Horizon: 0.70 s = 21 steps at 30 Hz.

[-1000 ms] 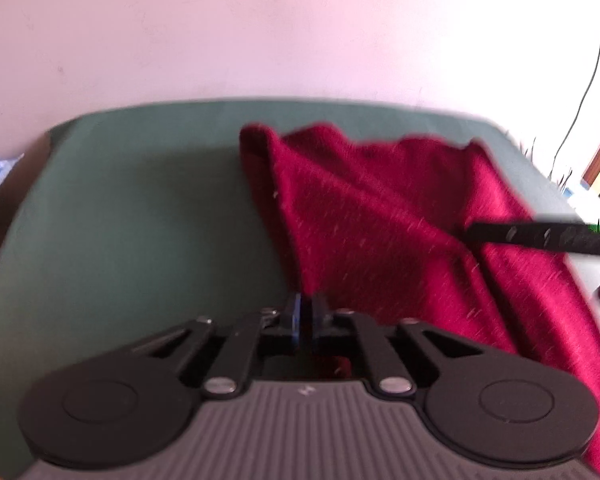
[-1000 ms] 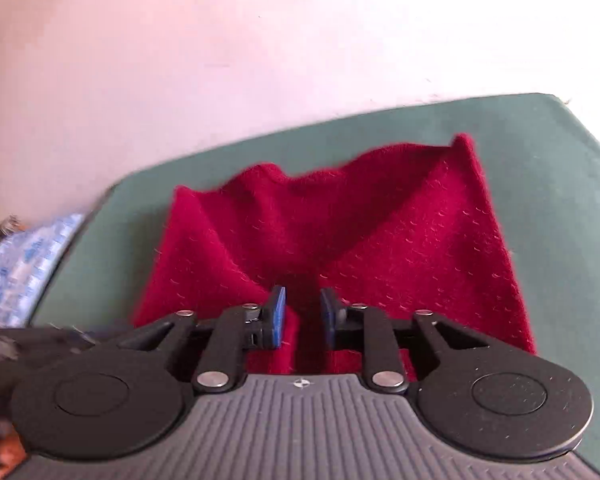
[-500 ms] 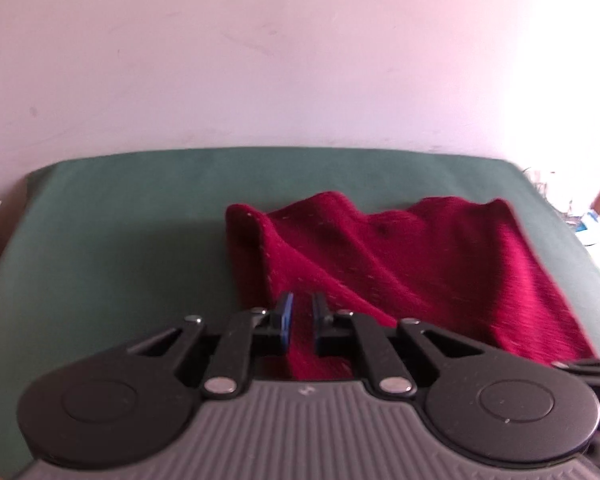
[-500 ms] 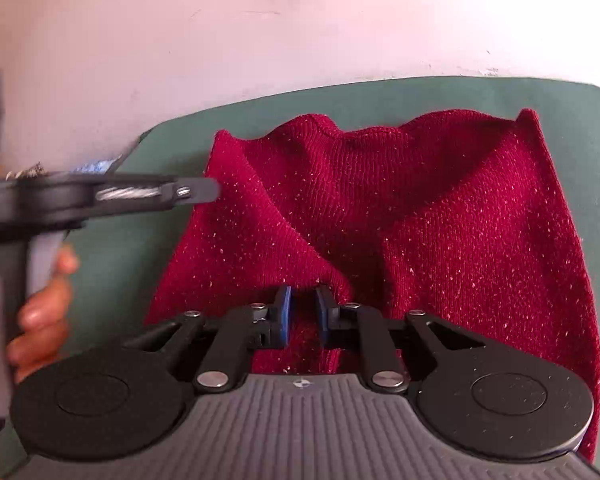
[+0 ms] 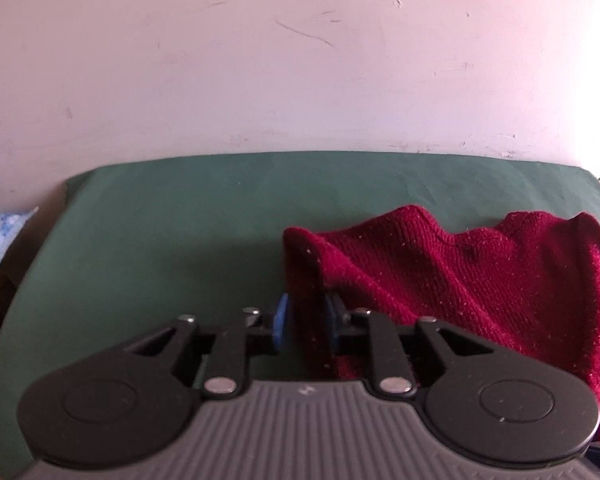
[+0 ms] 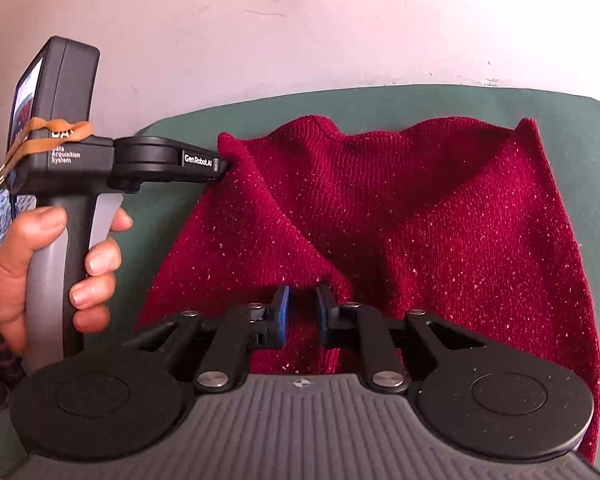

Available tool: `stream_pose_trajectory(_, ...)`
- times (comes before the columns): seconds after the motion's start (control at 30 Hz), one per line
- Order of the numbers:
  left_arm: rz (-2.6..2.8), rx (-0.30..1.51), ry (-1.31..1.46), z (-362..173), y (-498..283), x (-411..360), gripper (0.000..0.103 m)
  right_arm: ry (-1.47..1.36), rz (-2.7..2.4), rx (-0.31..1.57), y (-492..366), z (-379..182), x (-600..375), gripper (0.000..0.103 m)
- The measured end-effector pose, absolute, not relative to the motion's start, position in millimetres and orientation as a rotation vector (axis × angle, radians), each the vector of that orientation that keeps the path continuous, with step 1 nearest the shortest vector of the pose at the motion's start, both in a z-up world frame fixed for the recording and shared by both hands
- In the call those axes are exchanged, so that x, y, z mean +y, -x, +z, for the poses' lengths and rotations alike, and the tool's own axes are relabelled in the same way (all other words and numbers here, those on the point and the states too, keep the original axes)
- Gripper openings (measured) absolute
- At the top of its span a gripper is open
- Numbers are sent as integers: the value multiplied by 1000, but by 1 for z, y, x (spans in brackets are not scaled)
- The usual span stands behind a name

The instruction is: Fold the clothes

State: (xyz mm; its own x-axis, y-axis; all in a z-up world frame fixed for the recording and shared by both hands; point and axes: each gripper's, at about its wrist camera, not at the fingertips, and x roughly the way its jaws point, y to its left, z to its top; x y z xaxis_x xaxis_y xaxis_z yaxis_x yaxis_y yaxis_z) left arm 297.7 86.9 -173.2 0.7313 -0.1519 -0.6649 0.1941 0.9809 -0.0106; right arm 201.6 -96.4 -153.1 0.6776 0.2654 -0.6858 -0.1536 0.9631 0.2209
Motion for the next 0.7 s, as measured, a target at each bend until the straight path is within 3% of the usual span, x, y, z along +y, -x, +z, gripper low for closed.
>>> stream_pose_trajectory(0.2,-174,741,-68,-172,-299,87,23,-153,239,802,-204,-150,-98,15)
stream_pose_trajectory(0.43,-151,746,-57,-171,-300,95,42,-162,237,753,-206,-141,-96,17)
stream_pose_trajectory(0.7,-156,741,-59,-172,-300,97,44,-93,199,729,-215,-151,-91,15)
